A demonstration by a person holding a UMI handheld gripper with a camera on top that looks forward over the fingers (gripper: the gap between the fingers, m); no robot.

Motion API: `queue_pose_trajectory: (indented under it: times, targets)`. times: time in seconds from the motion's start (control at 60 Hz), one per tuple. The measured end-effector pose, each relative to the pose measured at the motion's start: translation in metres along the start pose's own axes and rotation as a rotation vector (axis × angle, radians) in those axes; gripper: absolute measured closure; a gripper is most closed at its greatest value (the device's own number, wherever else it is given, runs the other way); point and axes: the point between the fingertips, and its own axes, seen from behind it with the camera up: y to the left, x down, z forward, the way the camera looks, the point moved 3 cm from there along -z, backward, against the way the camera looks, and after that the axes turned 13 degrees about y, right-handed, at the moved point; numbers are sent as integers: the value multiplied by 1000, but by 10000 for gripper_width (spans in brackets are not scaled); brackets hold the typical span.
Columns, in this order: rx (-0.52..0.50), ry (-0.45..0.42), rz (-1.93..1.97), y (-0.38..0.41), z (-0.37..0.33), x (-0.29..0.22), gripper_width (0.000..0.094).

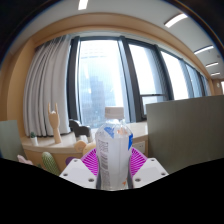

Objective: Pour water

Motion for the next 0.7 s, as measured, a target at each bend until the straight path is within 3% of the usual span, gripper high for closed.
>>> queue_pose_trajectory:
  times: [0.183, 0.35, 0.533, 0.7]
  targets:
    - [121, 22, -92, -68, 18, 23, 562]
    - [211, 137, -122, -119, 47, 85, 561]
    - [230, 200, -140, -144, 65, 139, 562]
    - [227, 146, -109, -146, 66, 149, 561]
